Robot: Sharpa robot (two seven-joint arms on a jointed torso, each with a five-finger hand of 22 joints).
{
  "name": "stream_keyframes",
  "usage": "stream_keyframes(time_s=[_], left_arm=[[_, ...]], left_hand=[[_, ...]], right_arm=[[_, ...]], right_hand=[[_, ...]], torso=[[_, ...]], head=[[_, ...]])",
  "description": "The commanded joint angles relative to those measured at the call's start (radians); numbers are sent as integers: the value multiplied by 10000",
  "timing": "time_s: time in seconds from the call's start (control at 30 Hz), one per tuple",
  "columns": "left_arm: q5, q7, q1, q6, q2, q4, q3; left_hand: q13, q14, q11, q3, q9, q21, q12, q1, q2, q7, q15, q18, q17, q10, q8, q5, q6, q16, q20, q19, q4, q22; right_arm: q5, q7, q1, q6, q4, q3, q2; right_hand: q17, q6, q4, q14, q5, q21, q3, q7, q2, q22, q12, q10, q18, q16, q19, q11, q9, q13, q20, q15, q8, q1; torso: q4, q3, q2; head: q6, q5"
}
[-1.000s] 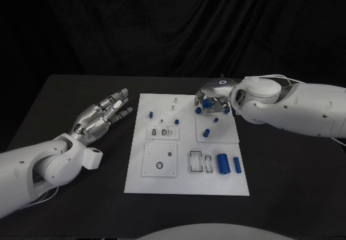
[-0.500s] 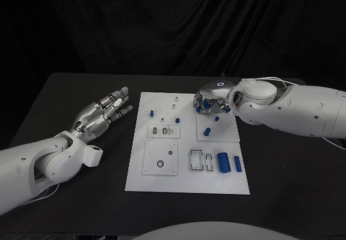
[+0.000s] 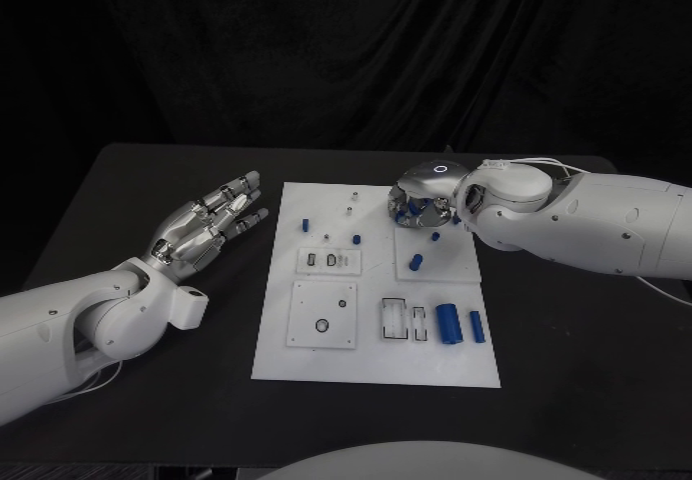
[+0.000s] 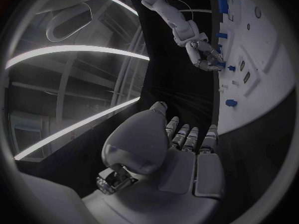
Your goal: Assemble the parts on the task board
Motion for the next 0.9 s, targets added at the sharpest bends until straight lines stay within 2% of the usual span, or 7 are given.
stream_keyframes(time_s=[0.03, 0.3, 0.4, 0.5, 0.57, 0.7, 0.9], left_arm=[[-10, 1948, 21, 173, 23, -11, 10], [-10, 1907, 20, 228, 70, -74, 10], [-9, 1895, 19, 245, 103, -108, 10], [-9, 1888, 19, 257, 135, -136, 10], [-9, 1879, 18, 272, 173, -167, 10], [-9, 1874, 17, 309, 250, -215, 10], [-9, 1860, 16, 321, 288, -249, 10]], left_hand=[[1, 33, 40, 59, 2, -7, 67, 79, 15, -79, 70, 186, -9, -10, 32, 62, -24, -37, -13, 14, 25, 1], [-2, 42, 31, 118, 3, 4, 67, 131, 17, -64, 125, 188, -4, -28, 31, 107, -22, -32, 9, 28, -11, 7], [-2, 44, 28, 133, 5, 7, 68, 143, 18, -61, 139, 188, -3, -31, 32, 116, -15, -30, 14, 33, -19, 9], [-2, 50, 23, 160, 5, 13, 71, 163, 18, -57, 161, 189, 0, -36, 33, 132, -13, -27, 24, 40, -35, 12], [1, 53, 23, 171, 6, 14, 82, 172, 18, -57, 168, 190, 2, -28, 33, 138, -10, -25, 27, 42, -43, 13], [1, 71, 25, 212, 5, 18, 87, 202, 18, -50, 195, 190, 11, -32, 32, 157, -15, -15, 38, 47, -68, 15], [3, 80, 26, 233, 6, 20, 93, 216, 17, -46, 206, 190, 15, -32, 33, 166, -11, -10, 43, 51, -81, 16]], right_arm=[[-78, 253, -23, -797, 42, 3, -72], [-78, 389, 191, -1245, 230, 5, -80], [-78, 478, 348, -1299, 212, 6, 73], [-78, 563, 429, -1319, 104, 7, 267], [-78, 642, 473, -1286, -82, 8, 512], [-3, 770, 510, -1138, -571, 11, 1022], [242, 857, 524, -768, -1407, 14, 1744]], right_hand=[[0, 91, -80, 36, -42, 25, 39, 7, 131, 22, -32, 355, -123, -14, 56, -264, 36, 20, -13, 16, 43, 172], [-14, 157, -176, 66, -155, 61, 74, 80, 129, 100, -173, 527, -135, -51, 77, -265, 91, -1, 3, 36, 33, 217], [-17, 154, -176, 77, -244, 58, 60, 96, 115, 103, -235, 577, -132, -63, 70, -264, 105, -12, 8, 38, 14, 187], [-26, 31, -211, 80, -293, 52, 76, 111, 96, 110, -346, 635, -129, -92, 57, -267, 100, -32, 7, 30, -84, 199], [-28, 42, -226, 76, -288, 48, 85, 115, 99, 109, -372, 637, -127, -100, 53, -266, 107, -37, 5, 23, -84, 213], [-31, 47, -244, 70, -296, 53, 87, 121, 85, 123, -409, 629, -128, -110, 56, -259, 114, -44, 1, 15, -88, 222], [-46, -133, -300, -8, -303, -72, 128, 181, 80, -36, -655, 550, -88, -187, -91, -187, 113, -81, 15, 45, -240, 231]], torso=[[-4, 0, -10], [3, 0, -9], [-19, -2, -8], [-11, -7, -9], [10, -7, -8], [0, -7, -4], [18, -8, -14]], head=[[-13, 38], [-47, 86], [-79, 114], [-92, 113], [-86, 103], [-87, 93], [-67, 78]])
